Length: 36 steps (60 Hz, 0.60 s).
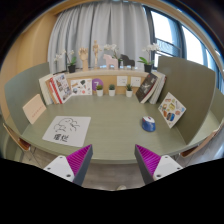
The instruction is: Arrange mouse
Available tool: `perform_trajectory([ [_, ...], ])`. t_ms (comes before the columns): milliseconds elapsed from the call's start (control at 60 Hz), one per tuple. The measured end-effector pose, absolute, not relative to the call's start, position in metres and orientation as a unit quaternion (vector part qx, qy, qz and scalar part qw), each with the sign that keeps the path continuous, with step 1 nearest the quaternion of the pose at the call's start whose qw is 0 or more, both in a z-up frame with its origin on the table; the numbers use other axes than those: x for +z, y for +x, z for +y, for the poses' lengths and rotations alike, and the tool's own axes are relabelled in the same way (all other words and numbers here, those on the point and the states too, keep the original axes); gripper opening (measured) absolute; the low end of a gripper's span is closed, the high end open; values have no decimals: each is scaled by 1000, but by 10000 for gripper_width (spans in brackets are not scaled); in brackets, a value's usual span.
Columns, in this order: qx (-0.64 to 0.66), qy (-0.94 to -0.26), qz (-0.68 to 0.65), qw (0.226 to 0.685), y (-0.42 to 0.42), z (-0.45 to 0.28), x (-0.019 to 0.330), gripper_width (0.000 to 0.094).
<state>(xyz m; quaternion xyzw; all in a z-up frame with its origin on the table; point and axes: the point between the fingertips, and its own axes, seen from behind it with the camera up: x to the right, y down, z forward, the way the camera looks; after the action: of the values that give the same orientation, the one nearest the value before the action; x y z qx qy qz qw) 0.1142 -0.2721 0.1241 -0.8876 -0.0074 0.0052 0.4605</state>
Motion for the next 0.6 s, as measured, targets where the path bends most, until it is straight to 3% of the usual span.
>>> perform_trajectory([
  [133, -21, -901, 29, 432, 181, -252, 76, 844],
  [317, -45, -910, 53, 408, 245, -192, 36, 832],
  [600, -46, -913, 35, 404, 289, -68, 8, 815],
])
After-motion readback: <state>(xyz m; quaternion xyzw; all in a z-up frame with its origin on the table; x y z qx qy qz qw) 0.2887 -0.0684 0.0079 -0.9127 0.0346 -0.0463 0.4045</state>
